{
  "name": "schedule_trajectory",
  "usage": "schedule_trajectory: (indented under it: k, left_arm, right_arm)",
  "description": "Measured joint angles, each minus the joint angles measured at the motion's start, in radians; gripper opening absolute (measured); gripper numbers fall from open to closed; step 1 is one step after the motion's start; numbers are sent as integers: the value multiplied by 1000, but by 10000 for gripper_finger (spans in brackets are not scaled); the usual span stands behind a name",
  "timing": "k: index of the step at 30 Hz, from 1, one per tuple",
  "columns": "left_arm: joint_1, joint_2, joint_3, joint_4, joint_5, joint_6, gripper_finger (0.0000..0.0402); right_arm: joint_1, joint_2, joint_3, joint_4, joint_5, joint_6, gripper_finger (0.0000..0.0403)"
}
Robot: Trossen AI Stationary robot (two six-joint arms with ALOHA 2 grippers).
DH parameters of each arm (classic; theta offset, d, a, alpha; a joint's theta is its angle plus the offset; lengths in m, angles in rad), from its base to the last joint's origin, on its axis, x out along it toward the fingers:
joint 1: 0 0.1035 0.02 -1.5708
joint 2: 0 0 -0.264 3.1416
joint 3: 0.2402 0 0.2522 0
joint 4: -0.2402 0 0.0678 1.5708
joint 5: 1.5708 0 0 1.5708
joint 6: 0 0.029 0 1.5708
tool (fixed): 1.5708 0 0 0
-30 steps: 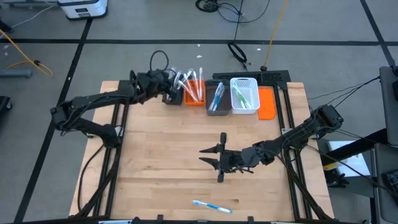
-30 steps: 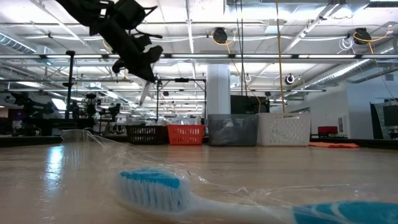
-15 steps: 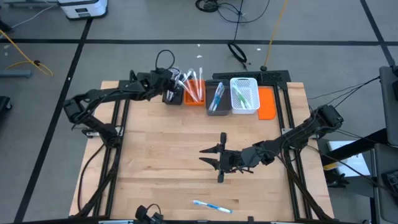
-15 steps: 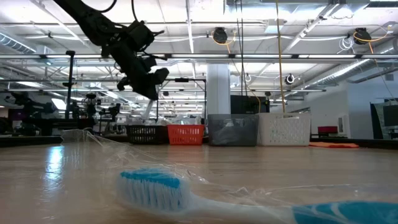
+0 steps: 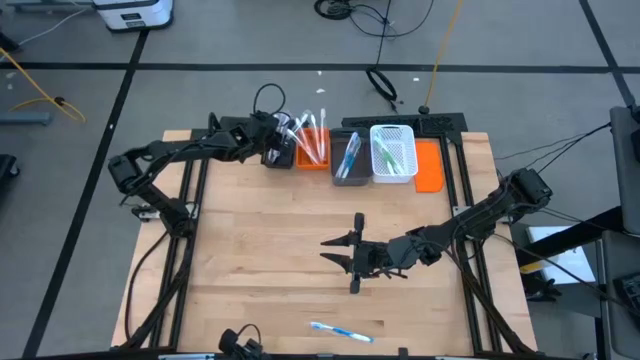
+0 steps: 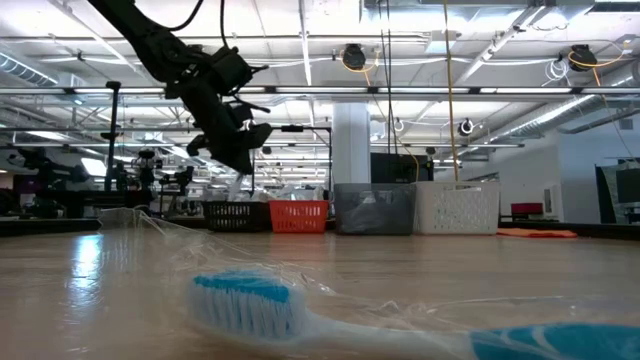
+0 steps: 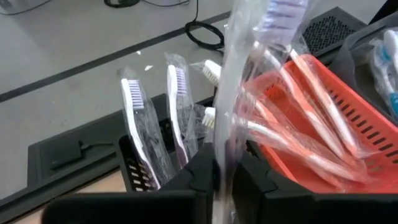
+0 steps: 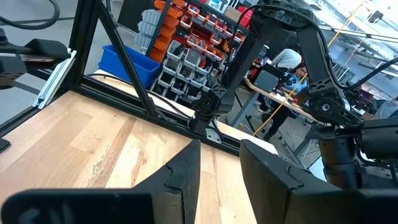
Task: Pick & Place Toothbrushes
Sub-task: Put the purple toothbrush into the black basket, then put the blue toothbrush into the black bin
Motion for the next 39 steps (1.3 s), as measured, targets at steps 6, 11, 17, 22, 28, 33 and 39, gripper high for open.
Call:
schedule_trajectory:
  k: [6, 11, 17, 22, 28, 33, 39]
  left_arm:
    - [0, 0, 0, -23, -1, -28, 81]
    - [0, 0, 0, -26, -6, -28, 87]
    - [0, 0, 0, -27, -10, -23, 87]
    - [0, -2, 0, -59, 7, 22, 88]
    - [-25, -65, 0, -180, 168, 67, 88]
    - [-110, -133, 0, -255, 183, 105, 88]
    - [-261, -189, 0, -280, 184, 115, 88]
  right_arm:
    - [0, 0, 0, 0, 0, 0, 105]
    - [0, 0, 0, 0, 0, 0, 105]
    - [0, 0, 0, 0, 0, 0, 105]
    - [0, 0, 0, -10, 0, 0, 105]
    - [0, 0, 0, -25, 0, 0, 105]
    - [0, 0, 0, -26, 0, 29, 105]
    - [0, -1, 0, -120, -6, 175, 105]
